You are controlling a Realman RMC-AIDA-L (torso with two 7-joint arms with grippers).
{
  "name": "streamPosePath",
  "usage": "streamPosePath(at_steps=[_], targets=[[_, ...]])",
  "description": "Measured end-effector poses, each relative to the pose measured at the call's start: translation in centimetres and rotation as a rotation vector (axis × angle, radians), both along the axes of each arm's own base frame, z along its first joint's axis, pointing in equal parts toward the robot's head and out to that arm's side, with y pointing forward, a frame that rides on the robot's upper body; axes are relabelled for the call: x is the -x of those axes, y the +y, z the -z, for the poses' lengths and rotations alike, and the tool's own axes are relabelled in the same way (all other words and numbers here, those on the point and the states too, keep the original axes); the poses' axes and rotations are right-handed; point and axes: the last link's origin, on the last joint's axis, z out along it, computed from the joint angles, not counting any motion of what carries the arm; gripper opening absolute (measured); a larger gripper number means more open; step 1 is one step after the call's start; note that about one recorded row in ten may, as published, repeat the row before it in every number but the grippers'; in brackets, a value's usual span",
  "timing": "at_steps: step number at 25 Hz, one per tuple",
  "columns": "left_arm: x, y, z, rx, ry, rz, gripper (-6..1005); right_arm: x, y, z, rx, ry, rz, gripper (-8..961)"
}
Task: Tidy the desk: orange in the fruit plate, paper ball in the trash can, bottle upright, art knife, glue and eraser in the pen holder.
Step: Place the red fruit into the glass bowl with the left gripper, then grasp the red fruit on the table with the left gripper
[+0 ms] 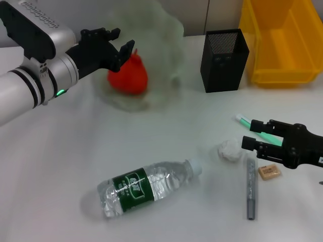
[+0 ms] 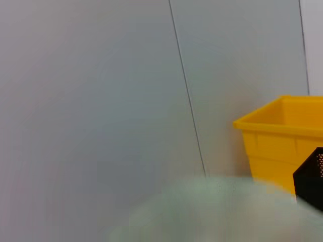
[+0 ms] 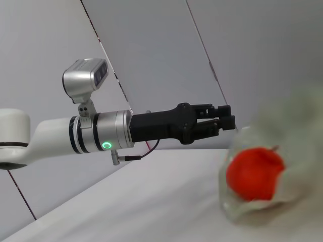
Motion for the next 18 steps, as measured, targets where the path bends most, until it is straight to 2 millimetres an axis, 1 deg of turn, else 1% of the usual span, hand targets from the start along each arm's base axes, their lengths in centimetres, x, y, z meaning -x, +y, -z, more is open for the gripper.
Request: streamPosePath(at_steps=[4,18], targets=[[-0.03,-0.15,0.09,0.007,-0.003,0.006,406,-0.01,-0.08,0.15,0.001,0.003,-0.002,663],[-0.40,-0.28,-0.23,-0.001,-0.035,0.008,401,-0.35,-0.28,0.33,-0.006,-0.005,0.007,663]])
